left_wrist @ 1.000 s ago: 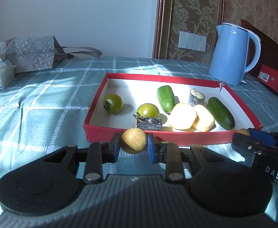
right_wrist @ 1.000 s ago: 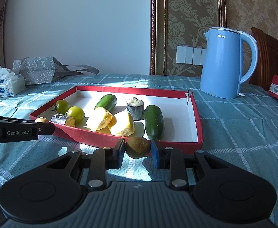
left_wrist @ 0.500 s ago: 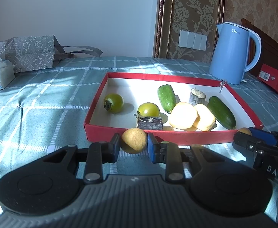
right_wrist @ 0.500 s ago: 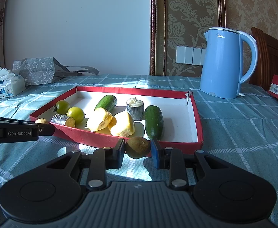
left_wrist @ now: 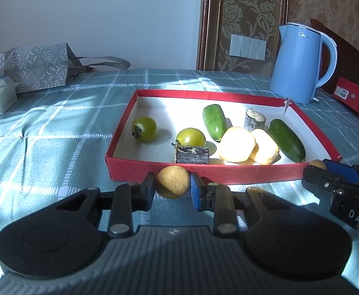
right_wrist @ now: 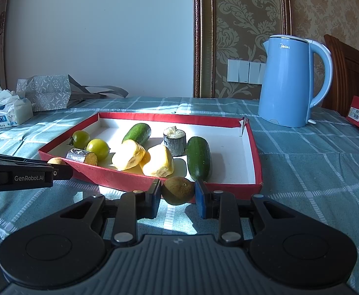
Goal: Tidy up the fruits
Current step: 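Carry the tan round fruit into the tray and open the left gripper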
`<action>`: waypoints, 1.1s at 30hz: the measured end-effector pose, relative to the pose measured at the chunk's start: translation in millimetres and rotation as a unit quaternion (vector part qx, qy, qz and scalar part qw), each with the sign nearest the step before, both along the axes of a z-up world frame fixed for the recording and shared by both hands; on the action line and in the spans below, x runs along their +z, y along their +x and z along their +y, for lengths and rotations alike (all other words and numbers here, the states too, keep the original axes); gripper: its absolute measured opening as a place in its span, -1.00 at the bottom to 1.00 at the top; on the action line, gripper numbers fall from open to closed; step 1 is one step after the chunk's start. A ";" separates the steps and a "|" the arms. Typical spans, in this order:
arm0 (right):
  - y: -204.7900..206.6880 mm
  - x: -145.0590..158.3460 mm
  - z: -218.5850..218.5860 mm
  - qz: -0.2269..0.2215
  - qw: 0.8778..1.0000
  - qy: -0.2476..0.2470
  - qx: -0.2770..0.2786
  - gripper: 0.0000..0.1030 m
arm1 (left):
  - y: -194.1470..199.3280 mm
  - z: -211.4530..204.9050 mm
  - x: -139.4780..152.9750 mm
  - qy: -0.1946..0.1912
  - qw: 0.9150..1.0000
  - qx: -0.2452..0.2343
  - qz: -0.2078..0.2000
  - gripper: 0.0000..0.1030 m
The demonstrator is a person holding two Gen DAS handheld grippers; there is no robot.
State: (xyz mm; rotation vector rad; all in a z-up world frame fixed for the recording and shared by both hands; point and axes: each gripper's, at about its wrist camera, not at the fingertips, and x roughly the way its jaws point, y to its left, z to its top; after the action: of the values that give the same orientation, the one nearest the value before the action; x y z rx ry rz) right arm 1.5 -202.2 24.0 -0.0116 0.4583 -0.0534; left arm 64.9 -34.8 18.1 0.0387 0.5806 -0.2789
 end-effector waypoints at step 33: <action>-2.2 2.0 0.3 -0.004 1.000 0.009 0.012 -0.44 | 134.4 -36.8 17.7 0.029 0.999 0.038 0.026 0.37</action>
State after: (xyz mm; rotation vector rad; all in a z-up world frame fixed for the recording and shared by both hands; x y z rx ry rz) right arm -0.7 -201.9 26.0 0.0016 0.4497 -0.0263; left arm 199.3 -71.6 35.7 0.0658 0.6407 -0.1893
